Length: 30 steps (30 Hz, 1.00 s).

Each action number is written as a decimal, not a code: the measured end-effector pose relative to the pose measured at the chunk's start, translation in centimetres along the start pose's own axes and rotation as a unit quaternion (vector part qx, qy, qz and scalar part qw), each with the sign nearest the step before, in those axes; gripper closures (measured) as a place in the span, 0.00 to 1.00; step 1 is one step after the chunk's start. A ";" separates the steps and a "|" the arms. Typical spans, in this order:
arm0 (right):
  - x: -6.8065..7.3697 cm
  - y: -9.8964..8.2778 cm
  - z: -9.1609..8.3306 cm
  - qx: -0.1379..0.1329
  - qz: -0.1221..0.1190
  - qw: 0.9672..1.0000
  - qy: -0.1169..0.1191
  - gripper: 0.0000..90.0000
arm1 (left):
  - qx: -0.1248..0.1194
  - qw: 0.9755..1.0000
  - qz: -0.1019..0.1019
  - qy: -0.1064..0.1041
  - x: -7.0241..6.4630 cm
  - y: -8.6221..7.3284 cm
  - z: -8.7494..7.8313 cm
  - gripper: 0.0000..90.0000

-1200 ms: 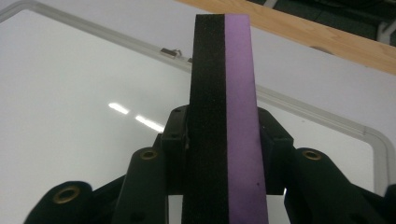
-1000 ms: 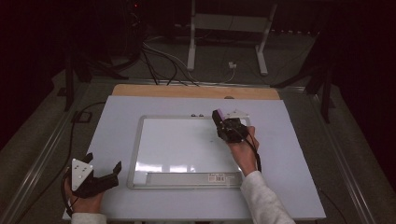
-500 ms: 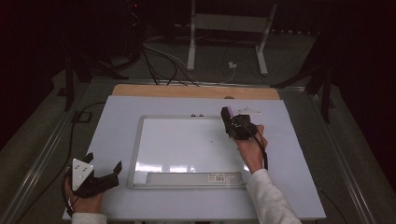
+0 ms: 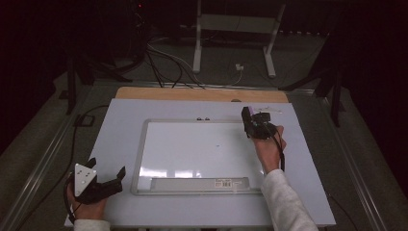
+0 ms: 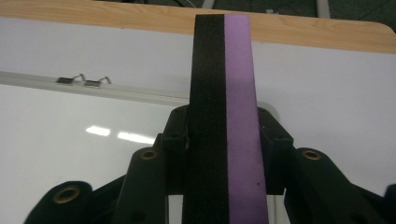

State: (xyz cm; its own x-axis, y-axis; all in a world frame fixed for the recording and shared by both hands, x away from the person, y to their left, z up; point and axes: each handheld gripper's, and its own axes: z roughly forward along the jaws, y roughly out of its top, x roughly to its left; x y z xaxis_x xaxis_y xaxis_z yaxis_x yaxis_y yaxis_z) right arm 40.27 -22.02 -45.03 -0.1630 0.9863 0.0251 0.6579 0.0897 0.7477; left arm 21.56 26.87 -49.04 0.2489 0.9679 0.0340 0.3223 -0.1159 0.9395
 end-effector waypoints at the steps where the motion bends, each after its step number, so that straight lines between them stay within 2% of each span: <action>1: -0.2 0.0 0.1 0.001 0.002 1.000 -0.001 0.70 | 0.000 1.000 -0.001 0.000 0.0 0.0 0.0 0.01; 7: 0.1 -0.5 0.4 0.009 0.001 1.000 0.002 0.70 | 0.000 1.000 0.001 0.000 0.0 0.0 0.0 0.01; 11: 1.5 -1.4 0.8 0.021 -0.013 1.000 0.018 0.70 | 0.000 1.000 0.001 0.001 0.0 0.0 0.0 0.01; 12: 2.2 -1.9 1.0 0.026 -0.028 0.999 0.022 0.70 | 0.000 1.000 0.000 0.001 0.0 0.0 0.0 0.01; 14: 3.5 -2.8 1.4 0.035 -0.057 0.997 0.025 0.70 | 0.000 1.000 0.000 0.001 0.0 0.0 0.0 0.01; 17: 5.1 -3.7 1.8 0.043 -0.077 0.995 0.042 0.70 | -0.001 1.000 0.000 0.001 0.0 0.0 -0.1 0.01; 20: 6.6 -4.2 1.9 0.049 -0.106 0.992 0.052 0.70 | -0.001 1.000 -0.001 0.001 0.0 0.0 0.0 0.01; 22: 7.7 -4.5 1.9 0.053 -0.131 0.988 0.058 0.70 | -0.001 1.000 0.000 0.001 0.0 0.0 0.0 0.01; 23: 8.1 -4.6 1.8 0.052 -0.138 0.987 0.057 0.70 | -0.001 1.000 0.000 0.001 0.0 0.0 0.0 0.01; 27: 9.3 -4.8 1.6 0.055 -0.151 0.983 0.089 0.70 | -0.001 1.000 0.001 0.000 0.0 0.1 -0.1 0.01; 30: 9.4 -4.8 1.6 0.056 -0.155 0.981 0.098 0.70 | -0.001 1.000 0.001 0.001 0.0 0.1 -0.1 0.01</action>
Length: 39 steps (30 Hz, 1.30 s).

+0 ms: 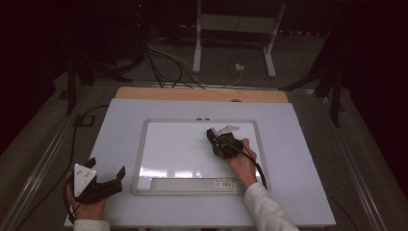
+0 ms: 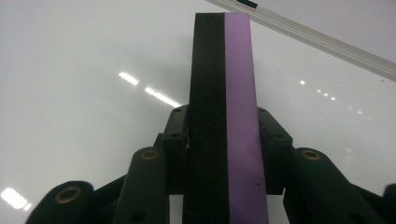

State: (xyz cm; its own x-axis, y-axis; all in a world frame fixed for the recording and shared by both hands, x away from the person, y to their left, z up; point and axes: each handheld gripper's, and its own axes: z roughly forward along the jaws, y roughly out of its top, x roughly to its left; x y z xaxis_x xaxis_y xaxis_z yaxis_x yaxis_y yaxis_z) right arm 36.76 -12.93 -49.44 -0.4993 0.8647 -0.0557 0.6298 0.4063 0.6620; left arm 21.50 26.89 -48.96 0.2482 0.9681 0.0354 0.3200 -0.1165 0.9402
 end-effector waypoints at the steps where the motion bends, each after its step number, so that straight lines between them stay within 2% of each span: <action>1: -0.3 0.0 0.0 0.000 0.002 1.000 0.004 0.70 | 0.000 1.000 0.000 0.000 0.0 0.0 0.0 0.01; 5: -1.7 0.1 0.2 0.004 0.003 0.999 -0.053 0.71 | -0.001 1.000 -0.001 0.001 0.1 0.0 -0.1 0.01; 7: -2.9 0.1 0.3 0.009 0.023 0.997 -0.067 0.71 | 0.000 1.000 -0.002 0.001 0.1 0.0 0.0 0.01; 10: -4.4 0.0 0.2 0.015 0.039 0.995 -0.095 0.71 | 0.000 1.000 -0.001 0.000 0.1 0.0 0.0 0.01; 11: -5.1 -0.1 0.0 0.016 0.055 0.993 -0.099 0.71 | 0.000 1.000 -0.001 0.000 0.0 0.0 0.0 0.01; 12: -5.5 -0.3 -0.1 0.016 0.070 0.993 -0.094 0.71 | 0.000 1.000 -0.001 0.000 0.0 0.0 0.0 0.01; 13: -5.7 -0.4 -0.1 0.015 0.074 0.993 -0.088 0.71 | 0.000 1.000 0.000 0.000 0.0 0.0 0.1 0.01; 15: -5.2 -0.5 -0.2 0.014 0.066 0.995 -0.077 0.71 | 0.002 1.000 0.002 -0.001 -0.1 0.0 0.1 0.01; 22: -0.8 -0.2 -0.1 -0.001 0.027 1.000 -0.012 0.70 | 0.001 1.000 0.002 0.000 -0.1 0.0 0.1 0.01; 24: -0.2 0.0 0.0 0.001 0.012 1.000 -0.014 0.70 | 0.000 1.000 0.001 0.000 -0.1 0.0 0.1 0.01; 26: -0.9 0.1 0.1 0.000 0.024 1.000 -0.002 0.70 | 0.000 1.000 -0.001 0.000 0.0 0.0 0.0 0.01; 28: -1.8 0.1 0.2 0.003 0.032 0.999 -0.029 0.70 | -0.001 1.000 -0.001 0.000 0.0 0.0 0.0 0.01; 32: -4.8 -0.1 0.2 0.006 0.093 0.994 -0.060 0.71 | -0.001 1.000 -0.001 -0.001 0.0 0.0 0.1 0.01; 37: -6.7 -0.3 0.2 0.008 0.127 0.988 -0.091 0.70 | 0.000 1.000 -0.001 0.000 0.0 0.0 0.0 0.01; 39: -7.3 -0.3 0.2 0.008 0.147 0.983 -0.107 0.71 | -0.002 1.000 -0.003 0.000 0.0 0.0 0.0 0.01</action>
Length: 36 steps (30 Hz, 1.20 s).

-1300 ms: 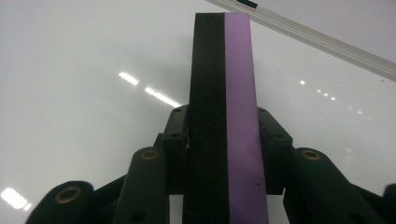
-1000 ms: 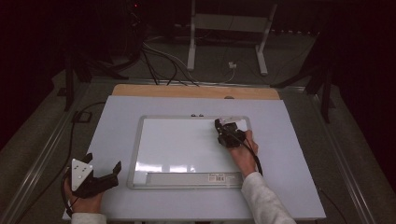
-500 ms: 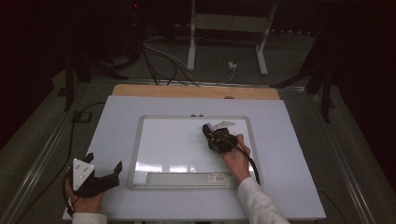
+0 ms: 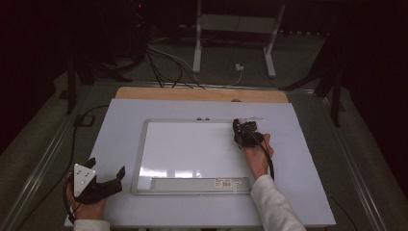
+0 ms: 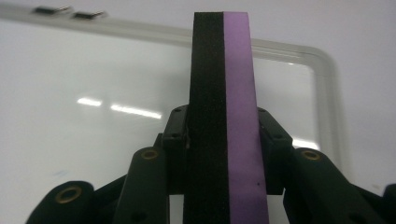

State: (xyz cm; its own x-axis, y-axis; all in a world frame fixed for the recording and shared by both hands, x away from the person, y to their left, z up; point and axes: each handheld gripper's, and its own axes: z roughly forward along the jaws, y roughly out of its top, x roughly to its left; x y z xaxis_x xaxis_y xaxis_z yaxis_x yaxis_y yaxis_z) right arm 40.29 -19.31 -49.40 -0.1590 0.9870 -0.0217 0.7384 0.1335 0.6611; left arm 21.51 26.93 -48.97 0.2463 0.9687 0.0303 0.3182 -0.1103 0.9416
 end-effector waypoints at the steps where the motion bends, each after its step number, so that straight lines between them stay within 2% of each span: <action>1: -0.3 0.0 0.0 0.001 0.008 1.000 -0.006 0.70 | 0.000 1.000 0.000 0.000 0.0 0.0 0.0 0.01; 8: -1.8 0.1 0.1 0.001 0.042 0.998 -0.037 0.71 | 0.001 1.000 0.001 0.000 0.0 0.0 0.0 0.01; 11: -2.2 0.2 0.2 0.001 0.047 0.998 -0.042 0.70 | 0.002 1.000 0.001 -0.001 0.0 0.0 0.1 0.01; 26: -2.5 0.2 0.2 0.003 0.056 0.998 -0.037 0.69 | 0.001 1.000 0.003 0.000 -0.1 0.0 0.0 0.01; 30: -2.8 0.1 -0.1 -0.003 0.059 0.998 -0.017 0.51 | 0.002 1.000 0.001 0.000 0.0 0.0 0.0 0.01; 32: -2.7 0.2 -0.6 -0.011 0.048 0.999 -0.008 0.39 | 0.002 1.000 0.001 0.000 0.0 0.0 0.0 0.01; 36: -2.8 -0.2 -2.4 -0.037 0.025 0.999 0.027 0.27 | 0.000 1.000 0.001 0.001 0.0 0.0 0.0 0.01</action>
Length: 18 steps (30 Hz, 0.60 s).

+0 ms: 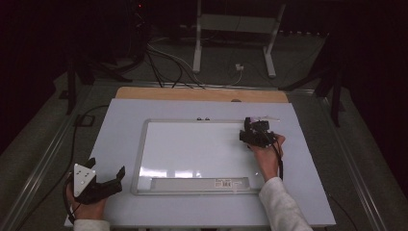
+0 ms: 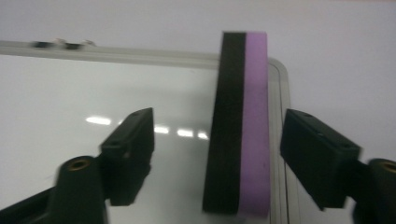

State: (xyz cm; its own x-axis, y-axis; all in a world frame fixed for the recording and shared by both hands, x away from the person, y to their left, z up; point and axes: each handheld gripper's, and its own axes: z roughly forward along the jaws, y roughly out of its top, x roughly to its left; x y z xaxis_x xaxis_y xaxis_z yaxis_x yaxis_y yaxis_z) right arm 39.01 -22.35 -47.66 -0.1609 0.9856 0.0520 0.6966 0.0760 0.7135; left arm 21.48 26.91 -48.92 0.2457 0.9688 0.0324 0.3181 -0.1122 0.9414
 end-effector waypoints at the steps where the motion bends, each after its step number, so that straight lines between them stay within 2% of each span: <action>1: 0.0 -0.2 -0.5 -0.007 -0.007 1.000 0.011 0.25 | -0.001 1.000 0.000 0.000 0.0 0.0 0.0 0.01; 5: -0.5 -1.2 -2.7 -0.036 -0.038 0.997 0.048 0.17 | -0.007 1.000 -0.004 -0.001 0.0 0.2 -0.2 0.01; 8: -1.3 -2.7 -4.3 -0.072 -0.050 0.993 0.078 0.12 | -0.012 1.000 -0.008 -0.001 0.0 0.3 -0.3 0.01; 10: -2.0 -3.9 -5.5 -0.097 -0.058 0.990 0.086 0.10 | -0.015 1.000 -0.012 -0.002 0.0 0.4 -0.4 0.01; 16: -3.9 -7.3 -8.2 -0.138 -0.067 0.982 0.113 0.04 | -0.021 1.000 -0.017 -0.008 -0.2 0.7 -0.5 0.01; 18: -4.4 -8.2 -8.9 -0.155 -0.070 0.978 0.120 0.03 | -0.024 0.999 -0.021 -0.012 -0.3 0.8 -0.5 0.01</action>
State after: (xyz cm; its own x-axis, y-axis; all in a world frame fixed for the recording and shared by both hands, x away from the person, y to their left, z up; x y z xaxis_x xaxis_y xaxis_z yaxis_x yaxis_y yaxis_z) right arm 27.81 -28.61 -47.53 -0.4253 0.9019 0.0756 0.4173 0.1213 0.9006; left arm 21.22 26.65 -48.06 0.2546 0.9669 -0.0143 0.2843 -0.0607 0.9568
